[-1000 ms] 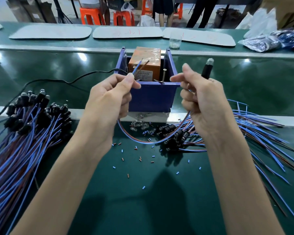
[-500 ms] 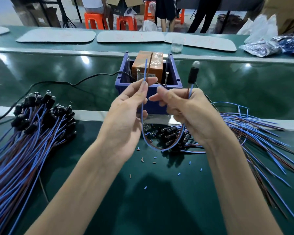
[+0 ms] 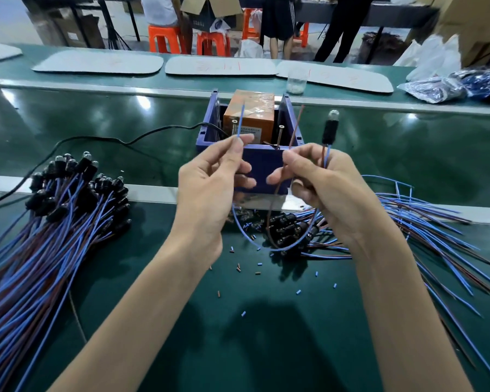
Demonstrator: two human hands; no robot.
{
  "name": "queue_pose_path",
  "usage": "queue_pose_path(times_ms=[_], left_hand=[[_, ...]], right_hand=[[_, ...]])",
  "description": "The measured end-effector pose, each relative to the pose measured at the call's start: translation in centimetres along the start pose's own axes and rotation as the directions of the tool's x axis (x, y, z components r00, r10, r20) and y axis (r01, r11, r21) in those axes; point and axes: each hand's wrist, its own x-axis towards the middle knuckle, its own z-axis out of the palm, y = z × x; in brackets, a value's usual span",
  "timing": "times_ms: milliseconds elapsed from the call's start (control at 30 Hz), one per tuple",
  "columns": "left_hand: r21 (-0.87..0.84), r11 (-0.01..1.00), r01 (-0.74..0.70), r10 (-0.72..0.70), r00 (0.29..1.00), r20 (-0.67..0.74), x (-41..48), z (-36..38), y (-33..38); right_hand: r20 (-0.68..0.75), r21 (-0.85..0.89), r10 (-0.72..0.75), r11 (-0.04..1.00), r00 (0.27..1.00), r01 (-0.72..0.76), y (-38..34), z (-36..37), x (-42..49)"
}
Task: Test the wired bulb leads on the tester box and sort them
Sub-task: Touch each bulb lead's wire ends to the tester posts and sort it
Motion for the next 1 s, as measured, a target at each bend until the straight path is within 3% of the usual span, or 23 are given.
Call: queue_pose_path(times_ms=[167,333,567,833,1000], left_hand=[[0.048,0.997,-0.058,0.063,0.994,-0.09,1.1,-0.8,-0.4],[0.039,0.997,0.072,-0.066,0.988,-0.14,2.7,-1.8,-1.5],[0.245,0.97,0.005,-0.002,1.0,-0.013,3.3,-2.7,-2.3],[0.275,0.961,0.027,-0.037,0.999,0.031,3.8,-3.7,-2.6],[0.25,0.968,0.024,-0.021,1.0,-0.017,3.9,-3.8,-2.8]], right_hand=[[-0.231,0.121,-0.06,0.989,0.971,0.089,0.3,-0.3,0.7],[-0.373,0.16,-0.045,0.981,0.927,0.111,0.9,-0.8,1.5],[-0.403,0.132,0.009,0.99,0.915,0.048,1.3,-1.5,2.4],[-0.396,0.124,0.029,0.992,0.918,0.022,2.1,-1.4,2.7],[-0.39,0.144,0.033,0.989,0.92,0.026,2.3,-1.5,2.8]])
